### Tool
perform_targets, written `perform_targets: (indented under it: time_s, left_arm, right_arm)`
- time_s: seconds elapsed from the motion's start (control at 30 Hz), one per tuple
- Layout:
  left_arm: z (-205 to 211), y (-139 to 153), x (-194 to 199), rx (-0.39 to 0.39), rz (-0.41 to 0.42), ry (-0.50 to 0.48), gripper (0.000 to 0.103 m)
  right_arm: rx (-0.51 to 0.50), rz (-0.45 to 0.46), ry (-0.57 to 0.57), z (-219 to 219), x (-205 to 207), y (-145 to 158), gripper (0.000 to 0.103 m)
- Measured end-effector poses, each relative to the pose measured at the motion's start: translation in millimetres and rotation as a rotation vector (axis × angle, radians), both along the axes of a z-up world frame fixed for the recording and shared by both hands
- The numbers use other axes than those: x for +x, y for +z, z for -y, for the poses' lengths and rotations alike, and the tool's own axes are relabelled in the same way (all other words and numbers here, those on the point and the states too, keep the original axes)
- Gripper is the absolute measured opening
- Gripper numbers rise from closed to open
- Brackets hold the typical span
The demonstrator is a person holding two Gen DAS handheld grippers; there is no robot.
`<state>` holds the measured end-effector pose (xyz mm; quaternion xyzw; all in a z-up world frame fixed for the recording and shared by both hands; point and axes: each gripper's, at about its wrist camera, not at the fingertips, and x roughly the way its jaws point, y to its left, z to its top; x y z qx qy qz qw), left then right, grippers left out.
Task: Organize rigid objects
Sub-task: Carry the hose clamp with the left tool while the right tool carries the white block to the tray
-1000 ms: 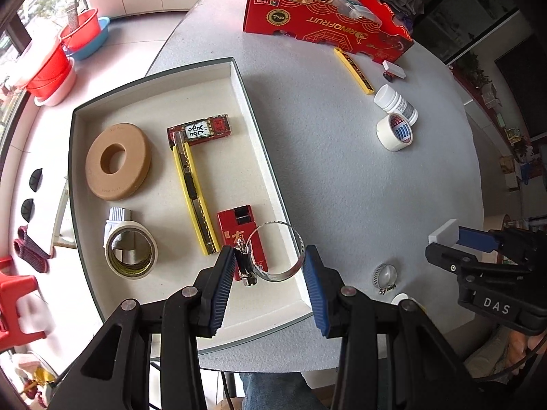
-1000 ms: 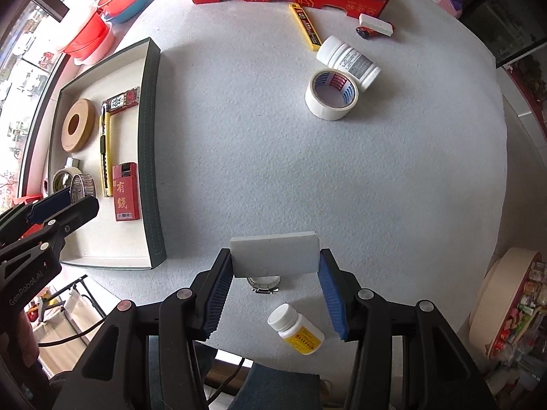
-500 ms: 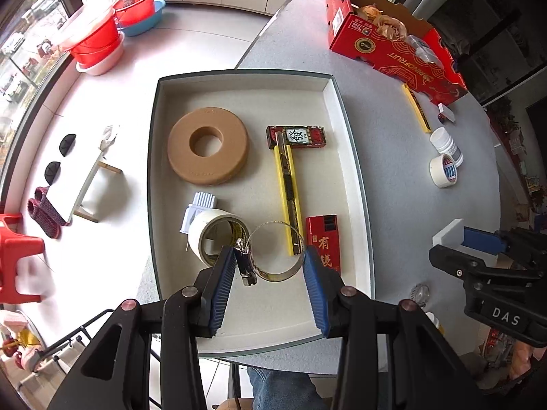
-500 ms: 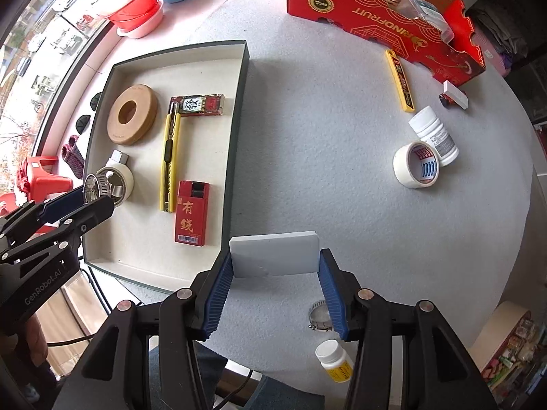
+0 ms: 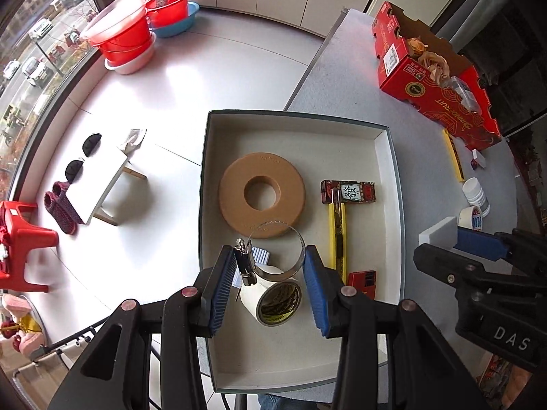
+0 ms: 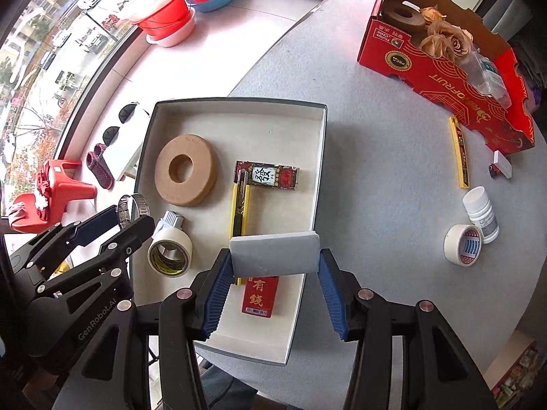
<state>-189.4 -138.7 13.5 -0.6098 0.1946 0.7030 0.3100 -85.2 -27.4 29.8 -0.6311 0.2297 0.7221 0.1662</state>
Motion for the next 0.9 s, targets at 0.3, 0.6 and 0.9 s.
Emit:
perform_targets:
  time_s: [0.3,0.6,0.9]
  left_arm:
    - [-9,-16,5,-0.028,0.025,-0.018,0.044]
    - [-8,-26,4,-0.049,0.042,-0.012,0.044]
    - [-9,-30,1,-0.062,0.040,-0.019,0.044]
  right_arm:
    - [-0.027,0.013,-0.007,-1,-14,-11,0.052]
    - [-0.046,0.036,-0.004,-2,-18,-24,0.052]
    - [-0.046,0.042,0.002,-3,-26,-28,0.052]
